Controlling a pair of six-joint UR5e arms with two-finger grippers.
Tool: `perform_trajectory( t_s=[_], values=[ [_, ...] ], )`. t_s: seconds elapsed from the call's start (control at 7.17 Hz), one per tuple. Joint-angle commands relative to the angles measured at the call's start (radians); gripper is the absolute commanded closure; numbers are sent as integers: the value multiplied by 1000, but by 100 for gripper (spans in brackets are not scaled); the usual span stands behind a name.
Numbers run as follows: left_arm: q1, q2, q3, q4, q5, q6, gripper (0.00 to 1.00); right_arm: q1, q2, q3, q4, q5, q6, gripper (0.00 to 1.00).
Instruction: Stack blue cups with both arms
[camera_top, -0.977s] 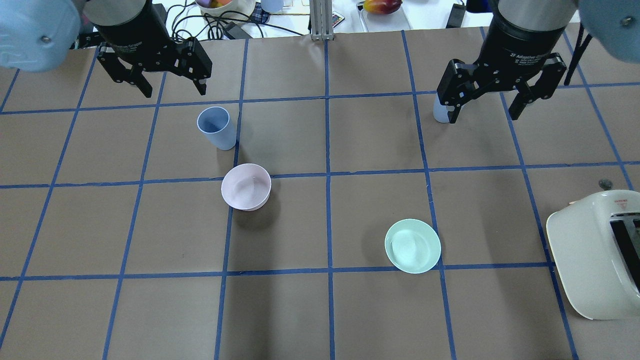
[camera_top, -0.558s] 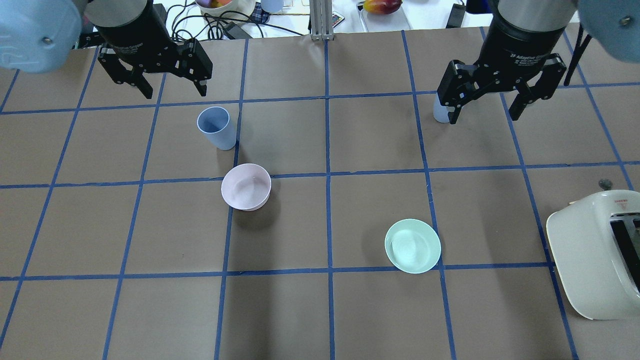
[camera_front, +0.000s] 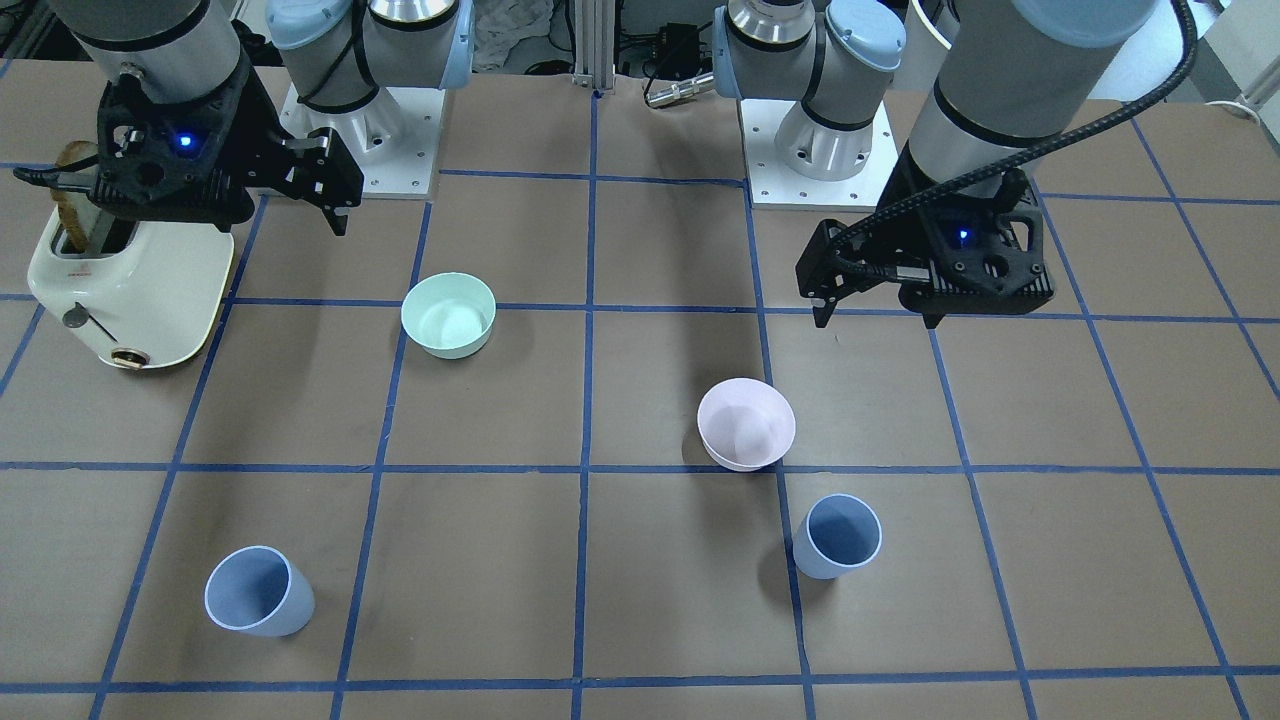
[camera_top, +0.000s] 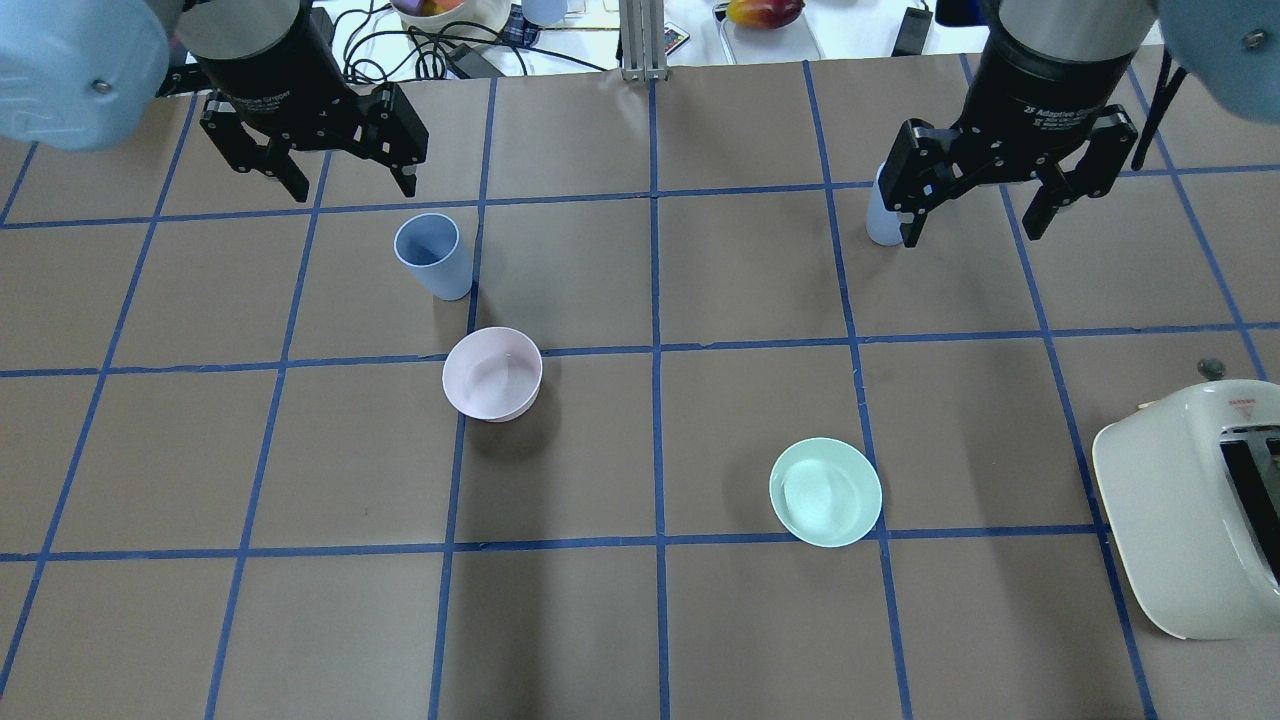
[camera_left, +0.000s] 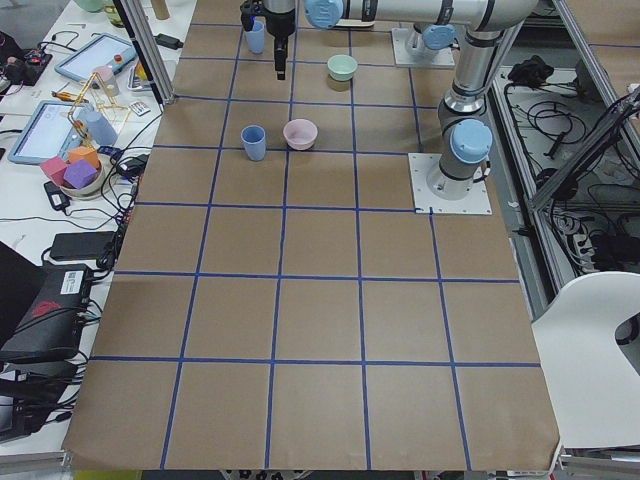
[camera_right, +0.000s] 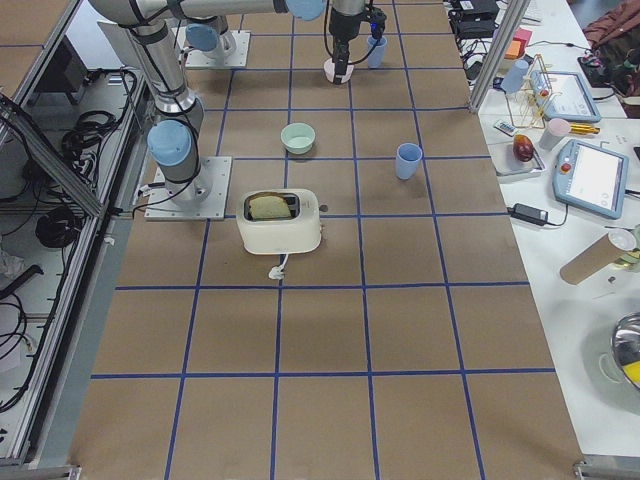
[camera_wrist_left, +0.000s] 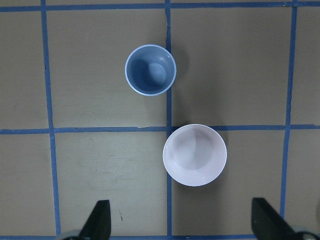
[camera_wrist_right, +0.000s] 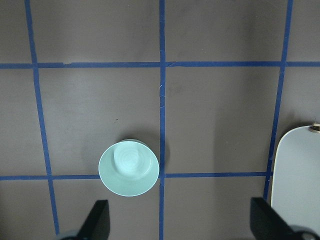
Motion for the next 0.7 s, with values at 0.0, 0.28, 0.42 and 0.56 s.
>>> perform_trajectory(
  t_s=[0.0,0.28,0.42,0.56],
  values=[
    [2,-19,3,1,0,-3,0,-1,0,1,1,-2,3,0],
    [0,-98,62,15,2,-3,0,-1,0,1,-1,-2,1,0],
    [0,-179,95,71,0,0,0,-2,1,3,-2,-2,0,0],
    [0,-251,107,137,2,9,0,-5,1,3,-7,1,-7,0]
  ],
)
